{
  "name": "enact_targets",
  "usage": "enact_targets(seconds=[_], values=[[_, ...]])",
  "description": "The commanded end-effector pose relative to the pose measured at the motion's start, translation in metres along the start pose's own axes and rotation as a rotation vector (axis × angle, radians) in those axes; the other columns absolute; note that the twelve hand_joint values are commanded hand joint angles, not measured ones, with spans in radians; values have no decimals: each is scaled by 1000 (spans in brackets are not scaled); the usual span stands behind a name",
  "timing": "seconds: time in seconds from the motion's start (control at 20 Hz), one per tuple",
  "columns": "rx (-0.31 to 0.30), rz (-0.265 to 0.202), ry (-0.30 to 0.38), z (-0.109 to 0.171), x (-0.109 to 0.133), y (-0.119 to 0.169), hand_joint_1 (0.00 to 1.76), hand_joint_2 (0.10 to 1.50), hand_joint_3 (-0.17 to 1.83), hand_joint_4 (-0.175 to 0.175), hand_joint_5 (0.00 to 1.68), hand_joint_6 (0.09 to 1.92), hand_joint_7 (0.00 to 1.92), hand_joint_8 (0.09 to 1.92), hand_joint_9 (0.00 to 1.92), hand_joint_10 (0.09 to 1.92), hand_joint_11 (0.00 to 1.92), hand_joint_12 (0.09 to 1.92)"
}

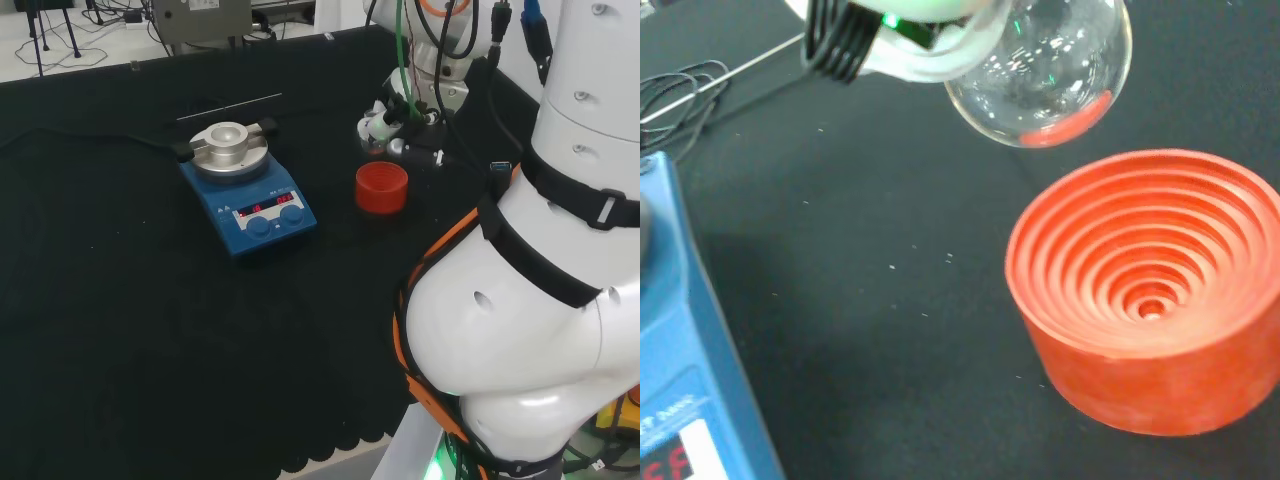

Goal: Pick up the round-bottom flask.

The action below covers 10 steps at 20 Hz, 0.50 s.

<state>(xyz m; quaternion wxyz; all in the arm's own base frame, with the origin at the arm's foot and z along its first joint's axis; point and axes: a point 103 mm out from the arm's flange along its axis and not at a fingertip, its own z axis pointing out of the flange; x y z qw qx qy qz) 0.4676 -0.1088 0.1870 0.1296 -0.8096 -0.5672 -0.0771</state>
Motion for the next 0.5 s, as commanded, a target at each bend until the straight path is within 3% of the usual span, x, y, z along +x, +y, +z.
enact_targets(seconds=[0.05, 0.5], values=[[8, -32, -11, -9, 21, -5, 1082, 748, 839, -43, 948, 1310, 488, 678, 645, 648, 213, 1331], [3, -73, -14, -15, 48, -7, 1082, 745, 844, -43, 948, 1312, 486, 677, 645, 649, 215, 1331]])
